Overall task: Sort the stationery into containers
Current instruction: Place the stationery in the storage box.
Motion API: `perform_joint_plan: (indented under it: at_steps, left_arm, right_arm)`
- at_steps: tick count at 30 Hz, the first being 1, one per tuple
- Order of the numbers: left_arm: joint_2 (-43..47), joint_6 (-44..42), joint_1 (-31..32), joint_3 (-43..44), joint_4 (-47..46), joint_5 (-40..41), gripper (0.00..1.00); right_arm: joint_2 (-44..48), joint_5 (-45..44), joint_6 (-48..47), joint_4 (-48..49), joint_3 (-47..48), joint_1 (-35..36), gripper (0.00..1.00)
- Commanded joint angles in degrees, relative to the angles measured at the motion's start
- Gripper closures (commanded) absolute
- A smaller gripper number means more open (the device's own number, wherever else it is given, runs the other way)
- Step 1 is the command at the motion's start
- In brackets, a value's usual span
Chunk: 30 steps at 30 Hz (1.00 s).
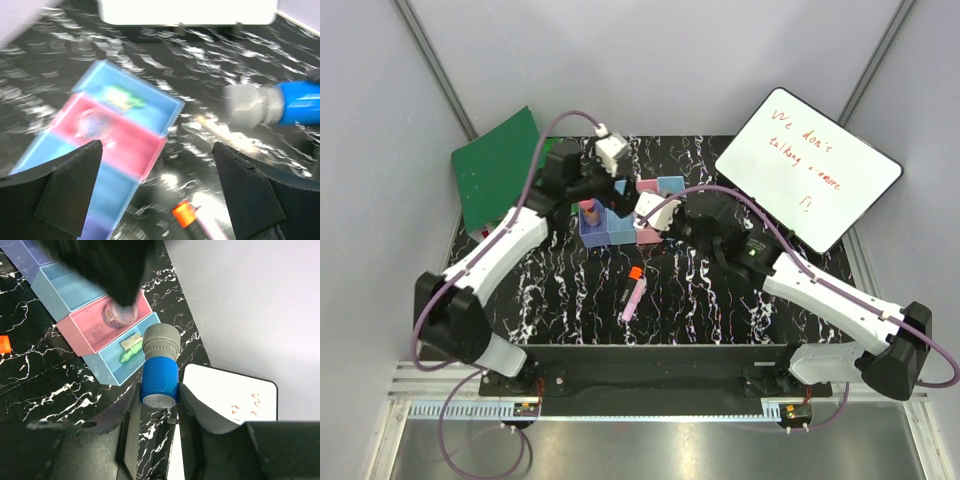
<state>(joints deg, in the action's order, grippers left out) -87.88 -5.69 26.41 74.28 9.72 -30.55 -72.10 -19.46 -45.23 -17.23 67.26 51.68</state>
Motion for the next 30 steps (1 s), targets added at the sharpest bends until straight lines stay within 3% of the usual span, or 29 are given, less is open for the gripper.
perform_joint_plan:
  at_steps: [1,7,10,15,22,30]
  left_arm:
    - [11.2,-3.1,-3.7,-4.8,-0.8,5.8,0.01]
    - [19.4,-4.5,-5.1,-8.4,3.3,6.4,0.01]
    - [22.3,-4.3,-5.4,-8.7,5.0,7.0,0.01]
    - [25.5,-4.4,-5.4,-8.5,7.6,7.0,0.01]
    - [28.5,-4.9,-5.4,-6.3,10.6,7.0,0.01]
    - [30.7,-5.0,-5.4,-7.0,12.0,9.0,0.01]
  right_arm:
    - [0.7,-0.9,2.2,1.7,-0.4,0.6,1.0]
    - [-1.4,-0.1,6.5,0.5,1.5,0.5,1.0]
    - [-3.1,4.9,9.2,-4.7,5.3,0.4,1.0]
    - [-10.0,16.8,12.8,-17.0,16.0,-1.4,1.0]
    - [-25.2,29.8,18.6,-30.6,37.0,-11.7,1.0]
    - [-41.4,37.5,16.4,-44.3,53.4,-15.4,1.0]
